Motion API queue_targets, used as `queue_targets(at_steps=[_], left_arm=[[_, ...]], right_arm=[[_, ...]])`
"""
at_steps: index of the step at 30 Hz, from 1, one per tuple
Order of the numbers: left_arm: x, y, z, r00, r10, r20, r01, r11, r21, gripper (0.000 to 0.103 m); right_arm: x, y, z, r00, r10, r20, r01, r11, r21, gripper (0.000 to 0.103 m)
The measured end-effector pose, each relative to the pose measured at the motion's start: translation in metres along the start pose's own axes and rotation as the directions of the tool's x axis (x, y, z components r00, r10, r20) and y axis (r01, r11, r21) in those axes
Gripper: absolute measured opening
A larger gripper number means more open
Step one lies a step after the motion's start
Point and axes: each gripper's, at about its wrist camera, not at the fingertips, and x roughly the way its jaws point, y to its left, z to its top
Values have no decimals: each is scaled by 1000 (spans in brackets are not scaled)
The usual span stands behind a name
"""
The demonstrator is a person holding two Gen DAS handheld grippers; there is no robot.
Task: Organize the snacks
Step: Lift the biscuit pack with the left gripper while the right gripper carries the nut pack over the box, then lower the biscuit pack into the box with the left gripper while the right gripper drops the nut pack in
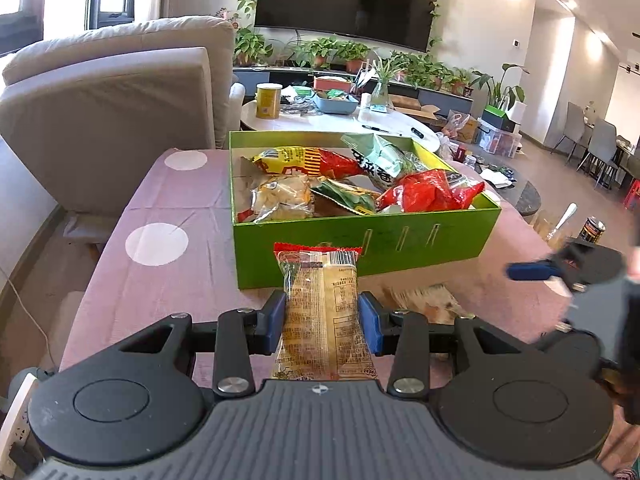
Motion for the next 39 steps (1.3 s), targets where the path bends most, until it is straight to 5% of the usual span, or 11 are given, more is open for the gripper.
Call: queue_targets(at_steps=[9, 14, 19, 29, 39], left_arm=[[5, 3, 0, 1000, 3, -12, -3, 1000, -2, 37], [8, 4, 1, 1000, 4, -20, -4, 1000, -6, 37], [4, -2, 4, 1000, -6, -6, 6, 1000, 12, 37], [-6, -13, 52, 994, -34, 100, 28, 998, 61, 37], [51, 0, 106, 995, -1, 97, -2, 1000, 28, 37]], right_arm=[[40, -7, 34, 984, 173, 32, -174, 984, 31, 99], [38, -25, 31, 957, 289, 21, -287, 937, 198, 80], [9, -21, 26, 977, 209, 32, -211, 953, 218, 80], [-57, -50, 75, 939, 90, 332, -212, 911, 354, 80], [-19, -79, 115, 943, 110, 312, -243, 871, 427, 80]])
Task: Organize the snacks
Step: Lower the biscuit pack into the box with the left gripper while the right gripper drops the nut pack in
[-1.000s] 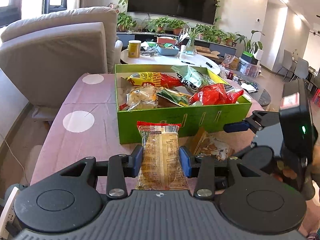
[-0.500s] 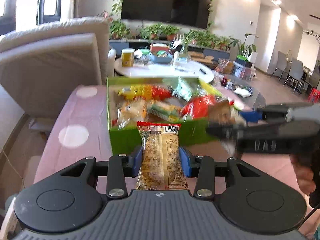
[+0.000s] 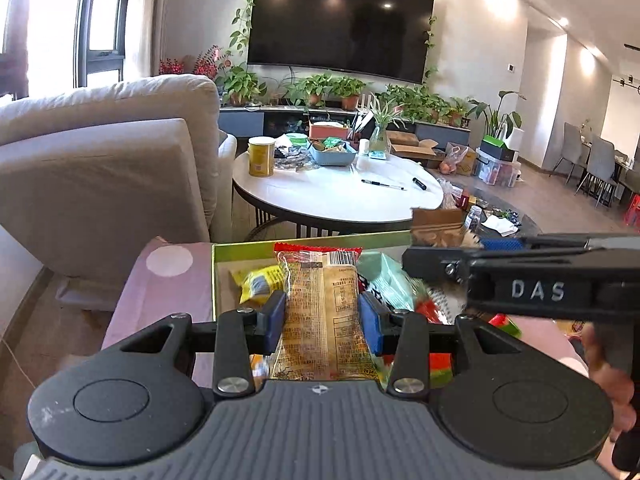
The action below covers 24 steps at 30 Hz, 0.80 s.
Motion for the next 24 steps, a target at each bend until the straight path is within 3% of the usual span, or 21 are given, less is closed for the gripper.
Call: queue_targets(at_steps=[3, 4, 5, 6, 10, 14, 19, 20, 24], left_arm=[[22, 3, 2, 1000, -3, -23, 3, 1000, 1, 39], [30, 4, 1, 999, -5, -32, 5, 1000, -10, 50], [36, 6, 0, 999, -1, -39, 0, 1000, -25, 68], [41, 8, -1, 999, 9, -41, -11, 999, -40, 75], [43, 9, -8, 999, 16, -40, -18, 999, -43, 79], [35, 2, -12, 998, 54, -40, -55, 998, -22, 93], [11, -11, -16, 997, 75, -14, -75, 997, 8, 95], [4, -13, -17, 997, 81, -12, -81, 997, 4, 100], [-23, -25, -23, 990, 138, 18, -139, 990, 20, 102]], right_arm=[[12, -4, -2, 1000, 2, -19, -2, 1000, 20, 80], [17, -6, -2, 1000, 2, -24, -1, 1000, 29, 81], [23, -7, -3, 999, 2, -33, -1, 999, 40, 83], [28, -10, -4, 999, -6, -41, 8, 999, 54, 85], [30, -19, -10, 999, -24, -36, 28, 993, 111, 88], [13, -25, -18, 999, -31, -15, 33, 989, 145, 89], [-19, -20, -26, 999, -35, 19, 31, 984, 177, 89], [-23, -18, -26, 999, -37, 21, 33, 983, 181, 89], [-49, -11, -32, 998, -64, 30, 57, 982, 180, 89]])
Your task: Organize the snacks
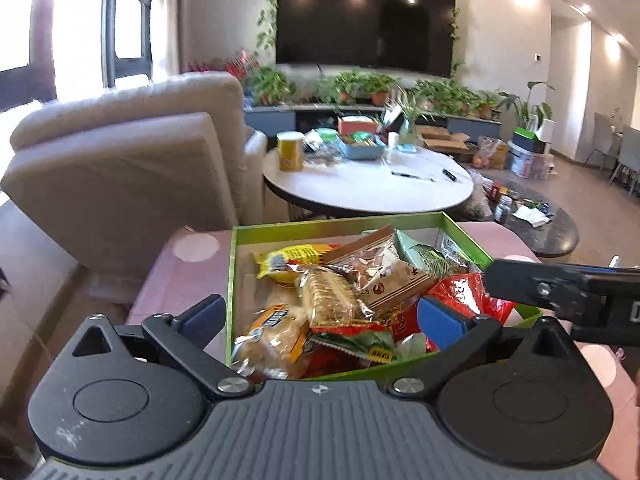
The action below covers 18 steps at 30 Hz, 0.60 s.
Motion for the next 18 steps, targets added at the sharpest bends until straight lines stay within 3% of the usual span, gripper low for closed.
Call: queue_targets(at_steps=[9, 18], left_arm=[[-51, -4, -14, 999, 16, 44, -15, 1000, -27, 102], [-72, 5, -26, 997, 48, 54, -44, 997, -70, 102]], right_arm=[[-48, 4, -15, 999, -41, 30, 41, 999, -19, 89], [-59, 7, -22, 998, -43, 55, 44, 999, -20, 89]])
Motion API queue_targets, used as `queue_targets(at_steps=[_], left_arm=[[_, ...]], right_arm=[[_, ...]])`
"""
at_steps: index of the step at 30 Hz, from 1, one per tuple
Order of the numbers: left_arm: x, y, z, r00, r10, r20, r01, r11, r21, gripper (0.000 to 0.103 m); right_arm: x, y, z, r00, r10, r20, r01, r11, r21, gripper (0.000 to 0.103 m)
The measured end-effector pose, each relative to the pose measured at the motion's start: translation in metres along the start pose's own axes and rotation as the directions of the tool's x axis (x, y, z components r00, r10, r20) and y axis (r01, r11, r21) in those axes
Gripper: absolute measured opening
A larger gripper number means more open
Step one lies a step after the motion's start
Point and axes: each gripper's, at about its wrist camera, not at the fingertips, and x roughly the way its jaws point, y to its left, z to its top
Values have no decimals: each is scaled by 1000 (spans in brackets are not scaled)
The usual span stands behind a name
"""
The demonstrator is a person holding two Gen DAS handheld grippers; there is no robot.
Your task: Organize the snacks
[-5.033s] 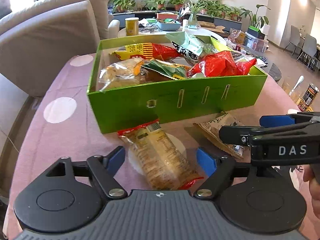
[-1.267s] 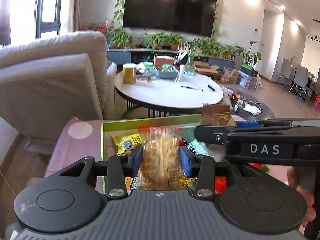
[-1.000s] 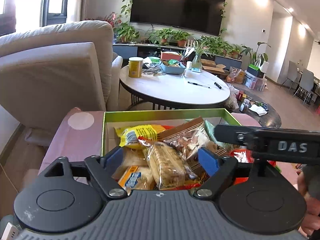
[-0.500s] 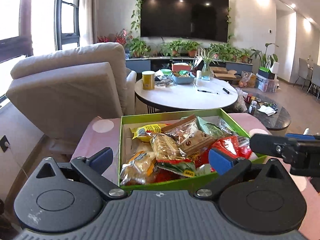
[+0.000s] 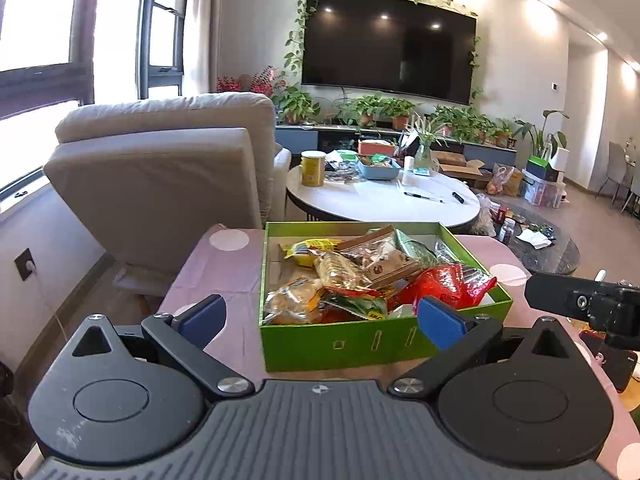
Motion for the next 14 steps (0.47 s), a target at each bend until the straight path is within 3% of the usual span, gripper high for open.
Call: queue_targets(at_steps=[14], left_arm=[[-16, 11, -8, 1000, 13, 14, -13, 1000, -3, 102]], right_arm=[[3, 11, -15, 999, -18, -27, 17, 999, -44, 89]])
